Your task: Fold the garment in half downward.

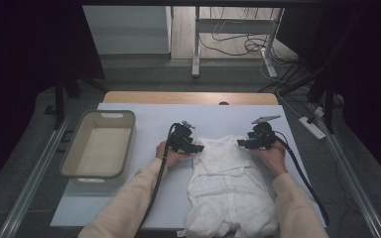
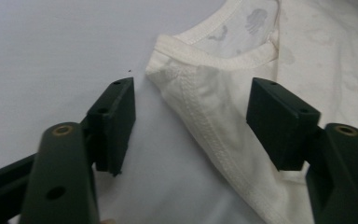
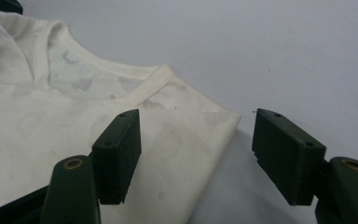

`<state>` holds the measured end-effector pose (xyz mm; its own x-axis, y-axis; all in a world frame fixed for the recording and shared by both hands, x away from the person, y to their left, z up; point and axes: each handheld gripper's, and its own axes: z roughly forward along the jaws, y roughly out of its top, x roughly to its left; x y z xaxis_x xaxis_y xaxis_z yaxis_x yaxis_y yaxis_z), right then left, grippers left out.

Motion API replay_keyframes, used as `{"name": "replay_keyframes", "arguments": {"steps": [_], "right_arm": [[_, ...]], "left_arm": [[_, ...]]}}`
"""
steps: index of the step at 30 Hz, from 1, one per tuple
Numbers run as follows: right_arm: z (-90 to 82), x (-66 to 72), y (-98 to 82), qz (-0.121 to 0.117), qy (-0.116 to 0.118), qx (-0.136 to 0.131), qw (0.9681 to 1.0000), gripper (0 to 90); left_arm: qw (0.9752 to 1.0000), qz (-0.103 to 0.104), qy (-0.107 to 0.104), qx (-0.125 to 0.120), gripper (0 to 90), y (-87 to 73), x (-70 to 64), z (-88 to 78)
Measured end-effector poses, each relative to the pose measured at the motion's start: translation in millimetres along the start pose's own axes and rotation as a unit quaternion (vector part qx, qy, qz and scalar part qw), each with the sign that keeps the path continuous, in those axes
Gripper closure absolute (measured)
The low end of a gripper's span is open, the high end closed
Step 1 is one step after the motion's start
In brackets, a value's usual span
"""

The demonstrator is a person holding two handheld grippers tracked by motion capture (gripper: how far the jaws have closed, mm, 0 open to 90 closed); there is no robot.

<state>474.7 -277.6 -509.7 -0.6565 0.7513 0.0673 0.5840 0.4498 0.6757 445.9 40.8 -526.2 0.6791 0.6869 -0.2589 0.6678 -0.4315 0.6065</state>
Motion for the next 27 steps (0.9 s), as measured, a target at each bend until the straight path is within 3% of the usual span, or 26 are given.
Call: {"name": "replay_keyframes", "arguments": {"steps": [3, 7, 11, 14, 19, 22, 27], "right_arm": [[5.7, -0.2, -0.7, -0.005, -0.004, 0.015, 0.9999, 35.5], [5.6, 0.1, -1.3, -0.01, -0.003, 0.013, 0.9999, 43.2], [5.5, 5.6, -2.1, -0.032, 0.011, 0.011, 0.9994, 69.1], [5.8, 6.6, -1.9, -0.028, 0.037, 0.015, 0.9988, 83.8], [1.3, 5.1, -0.4, -0.029, 0.033, 0.007, 0.999, 85.7], [-8.2, 4.6, 3.3, -0.022, 0.032, -0.022, 0.999, 85.8], [-20.3, 4.4, 7.1, -0.011, 0.033, -0.058, 0.9977, 85.9]], "left_arm": [[1.0, 0.001, -0.003, -0.001, 45.1, -0.7, -1.7, 0.7], [0.9999, 0.004, -0.014, 0.0, 65.2, -2.4, -2.9, 1.7], [0.9994, 0.002, -0.034, 0.004, 83.9, -4.2, -2.6, 2.8], [0.9994, 0.003, -0.035, 0.003, 85.9, -4.7, -2.8, 2.1], [0.9995, 0.01, -0.03, -0.009, 86.6, -3.6, -2.1, -4.8], [0.9993, 0.015, -0.022, -0.028, 86.7, -1.0, -1.2, -16.4], [0.9982, 0.011, -0.031, -0.051, 86.7, 1.6, 1.7, -30.6]]}}
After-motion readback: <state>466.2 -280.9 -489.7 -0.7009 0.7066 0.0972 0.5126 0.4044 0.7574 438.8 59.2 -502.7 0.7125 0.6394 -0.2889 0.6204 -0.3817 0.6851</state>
